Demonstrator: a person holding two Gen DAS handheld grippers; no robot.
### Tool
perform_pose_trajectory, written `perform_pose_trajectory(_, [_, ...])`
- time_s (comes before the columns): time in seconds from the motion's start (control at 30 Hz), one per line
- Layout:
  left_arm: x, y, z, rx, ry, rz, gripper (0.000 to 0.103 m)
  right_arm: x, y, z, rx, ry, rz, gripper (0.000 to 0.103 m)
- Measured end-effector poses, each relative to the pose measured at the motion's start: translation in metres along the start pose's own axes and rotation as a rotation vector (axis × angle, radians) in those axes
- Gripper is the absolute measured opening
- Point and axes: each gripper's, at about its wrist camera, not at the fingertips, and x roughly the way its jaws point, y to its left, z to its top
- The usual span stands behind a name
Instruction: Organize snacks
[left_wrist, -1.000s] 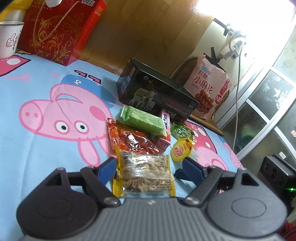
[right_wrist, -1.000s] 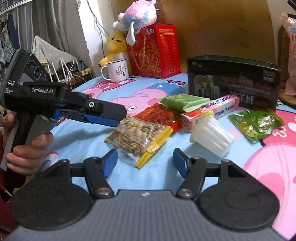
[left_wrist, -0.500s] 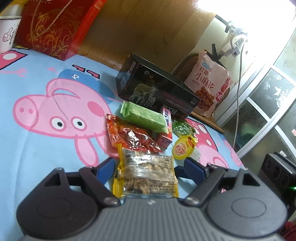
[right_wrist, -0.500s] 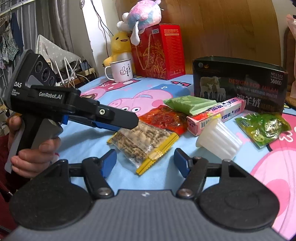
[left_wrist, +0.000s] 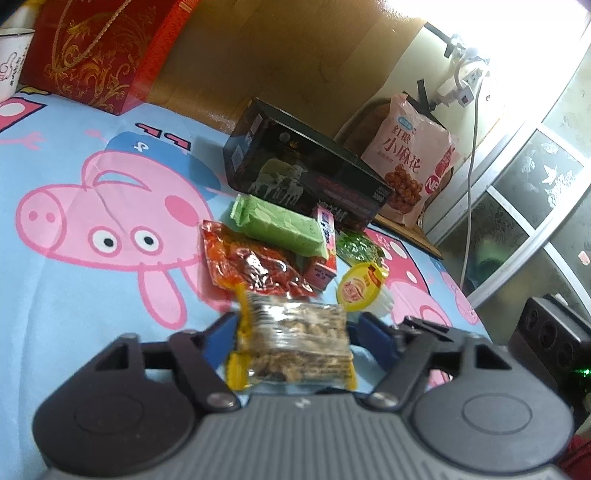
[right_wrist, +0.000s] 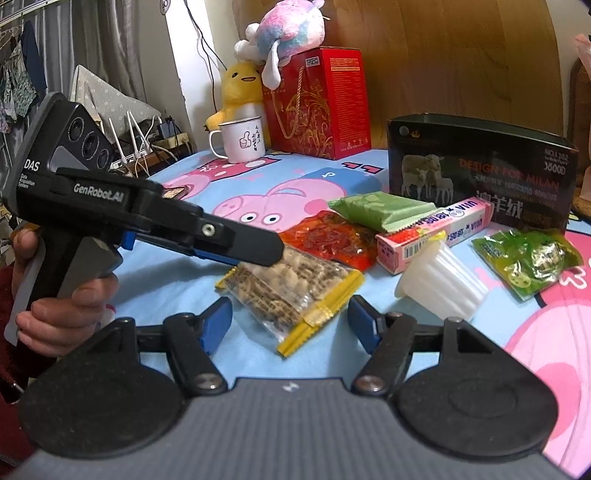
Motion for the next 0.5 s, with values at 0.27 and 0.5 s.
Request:
perform_pose_trajectory(0.27, [-0.003, -0.009, 0.008, 0.017, 0.010, -0.027, 0.050, -0.004, -0.002, 0.002, 0.028, -0.013, 0.000, 0.040])
perform_pose_trajectory(0.5, [0.005, -0.047, 0.072, 0.141, -0.053, -0.044, 0.050, -0.026, -0.027, 0.044, 0.046, -0.129, -0.016, 0.040])
